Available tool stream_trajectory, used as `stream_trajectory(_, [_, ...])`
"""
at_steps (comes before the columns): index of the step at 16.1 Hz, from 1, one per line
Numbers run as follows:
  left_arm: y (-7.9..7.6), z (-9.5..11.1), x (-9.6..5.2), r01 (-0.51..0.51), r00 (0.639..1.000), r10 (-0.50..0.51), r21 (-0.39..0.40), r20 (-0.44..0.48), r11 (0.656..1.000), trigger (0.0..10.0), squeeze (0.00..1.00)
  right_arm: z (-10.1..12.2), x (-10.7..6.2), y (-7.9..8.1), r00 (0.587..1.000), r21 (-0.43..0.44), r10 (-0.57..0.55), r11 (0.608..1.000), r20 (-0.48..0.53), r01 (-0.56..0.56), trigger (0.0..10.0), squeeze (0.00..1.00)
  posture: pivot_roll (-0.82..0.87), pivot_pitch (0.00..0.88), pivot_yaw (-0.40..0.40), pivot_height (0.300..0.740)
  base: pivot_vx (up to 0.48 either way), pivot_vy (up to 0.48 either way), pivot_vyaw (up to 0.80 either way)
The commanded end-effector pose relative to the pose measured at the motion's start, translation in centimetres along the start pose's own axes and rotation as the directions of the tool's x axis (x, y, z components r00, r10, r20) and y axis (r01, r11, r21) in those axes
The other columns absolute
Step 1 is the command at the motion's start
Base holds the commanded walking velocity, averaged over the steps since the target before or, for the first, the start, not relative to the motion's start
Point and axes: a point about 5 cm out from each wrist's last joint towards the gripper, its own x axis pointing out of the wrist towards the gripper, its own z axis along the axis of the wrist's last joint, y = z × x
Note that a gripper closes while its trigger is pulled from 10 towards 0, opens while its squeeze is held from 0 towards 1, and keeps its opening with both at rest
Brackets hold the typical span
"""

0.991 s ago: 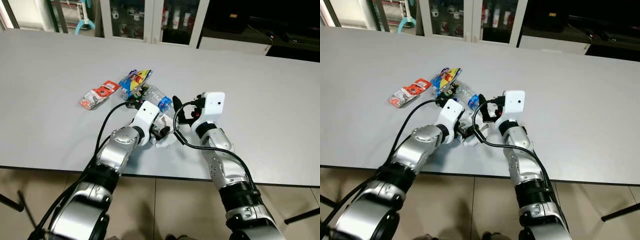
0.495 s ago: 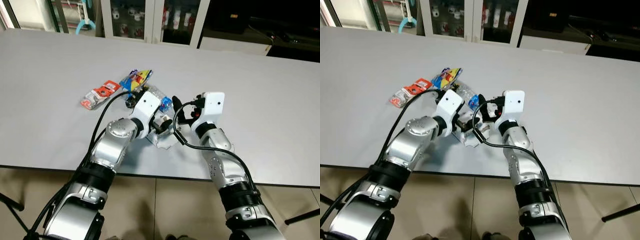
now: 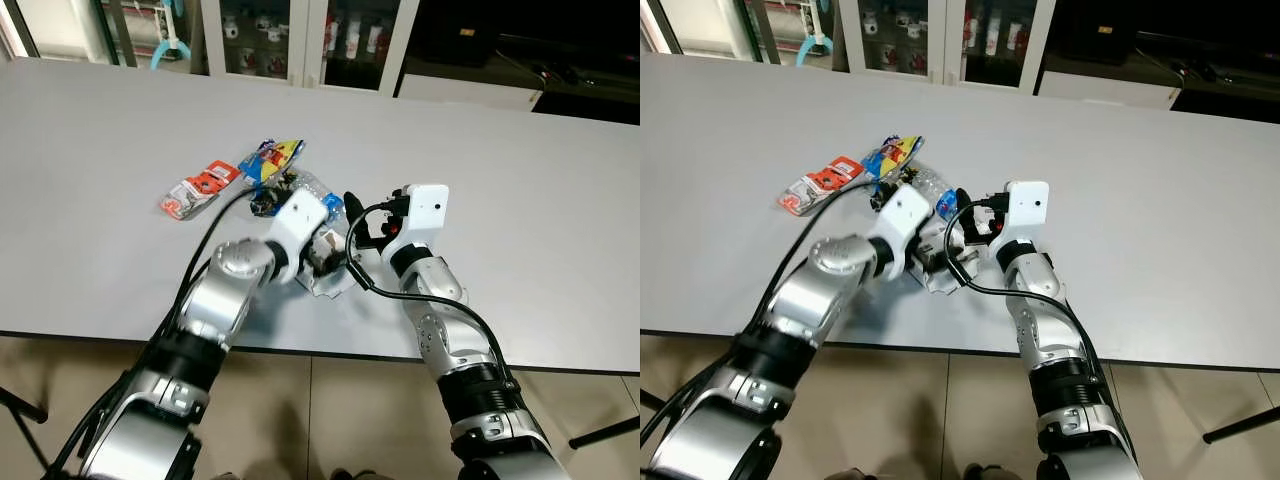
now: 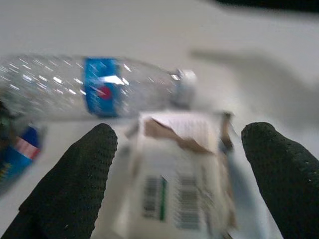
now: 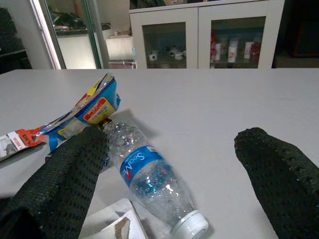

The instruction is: Picking trash to rubbish bin

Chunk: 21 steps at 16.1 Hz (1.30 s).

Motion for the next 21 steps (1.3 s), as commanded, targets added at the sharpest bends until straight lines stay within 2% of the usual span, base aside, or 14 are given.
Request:
stream_trajectory(1, [-0.5,0.4,0.1,0.024,1.0,-0.024,0.025,-0.001,0.999,10.0,0.0,-0.2,-0.1,-0.2,1.0,0.006,0.001,1.0,-0.012,-0.001,10.0,0.0,-0.08,0.047,-0.088,0.74,0.0,0.0,0.0])
stream_trajectory(10, [-0.3,-0.4,0.0,-0.009,0.998,0.011,0.042,-0.06,0.999,10.0,0.0,-0.3,-0.2,-0.1,1.0,0.008,0.006,1.0,-0.018,-0.006,10.0,0.0,-0.08,0.053,-0.091,0.74,0.0,0.0,0.0])
stream_trajectory(12, [-0.6,-1.0,0.1,0.008,0.997,-0.005,0.029,-0.082,1.0,10.0,0.0,-0.3,-0.2,-0.1,1.0,0.009,0.007,1.0,-0.018,-0.007,10.0,0.0,-0.08,0.054,-0.091,0.74,0.0,0.0,0.0])
stream_trajectory(14, [-1.1,-1.9,0.2,0.028,0.991,-0.02,0.053,-0.133,0.998,10.0,0.0,-0.3,-0.1,-0.2,1.0,0.009,0.008,1.0,-0.018,-0.007,10.0,0.0,-0.08,0.059,-0.091,0.74,0.0,0.0,0.0])
stream_trajectory(17, [-1.8,-2.3,0.4,0.048,0.987,-0.041,0.04,-0.154,0.998,10.0,0.0,-0.3,-0.2,-0.2,1.0,0.01,0.006,1.0,-0.019,-0.006,10.0,0.0,-0.08,0.065,-0.093,0.74,0.0,0.0,0.0])
stream_trajectory(21, [-2.0,-3.3,0.4,0.044,0.975,-0.036,0.032,-0.22,0.999,10.0,0.0,-0.3,-0.1,-0.2,1.0,0.012,0.008,1.0,-0.019,-0.008,10.0,0.0,-0.08,0.07,-0.095,0.74,0.0,0.0,0.0])
